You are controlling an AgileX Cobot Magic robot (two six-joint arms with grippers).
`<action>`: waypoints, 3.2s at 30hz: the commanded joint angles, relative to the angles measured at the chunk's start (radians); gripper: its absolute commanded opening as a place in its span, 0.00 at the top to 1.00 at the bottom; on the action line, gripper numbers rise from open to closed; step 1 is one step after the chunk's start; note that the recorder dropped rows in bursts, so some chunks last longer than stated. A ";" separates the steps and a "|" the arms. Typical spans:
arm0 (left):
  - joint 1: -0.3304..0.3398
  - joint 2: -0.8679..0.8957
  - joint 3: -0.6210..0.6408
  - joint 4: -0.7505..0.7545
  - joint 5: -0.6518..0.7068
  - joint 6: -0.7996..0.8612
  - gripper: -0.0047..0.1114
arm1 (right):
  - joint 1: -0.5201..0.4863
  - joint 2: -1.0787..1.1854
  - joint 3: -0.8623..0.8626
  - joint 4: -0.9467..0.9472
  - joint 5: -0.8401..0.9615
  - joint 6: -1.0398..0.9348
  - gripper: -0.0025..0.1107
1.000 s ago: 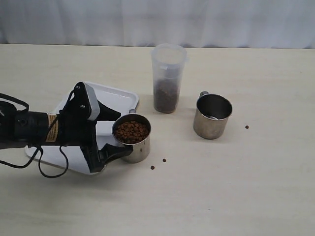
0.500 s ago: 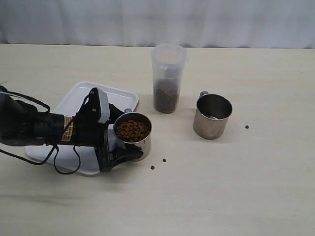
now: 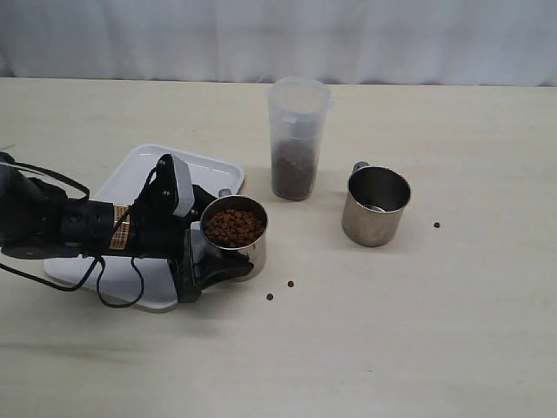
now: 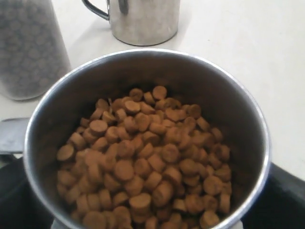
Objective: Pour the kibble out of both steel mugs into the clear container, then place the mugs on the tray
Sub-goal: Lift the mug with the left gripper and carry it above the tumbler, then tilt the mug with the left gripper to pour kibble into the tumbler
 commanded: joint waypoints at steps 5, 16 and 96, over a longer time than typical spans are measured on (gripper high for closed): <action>0.029 -0.111 -0.003 0.111 -0.029 -0.155 0.96 | 0.003 0.002 0.002 -0.008 0.000 0.005 0.94; 0.041 -0.435 -0.003 0.211 0.367 -0.499 0.96 | 0.003 0.002 0.002 -0.008 0.000 0.005 0.94; -0.489 -0.144 -0.599 0.550 1.557 -0.244 0.96 | 0.003 0.002 0.002 -0.008 0.000 0.005 0.94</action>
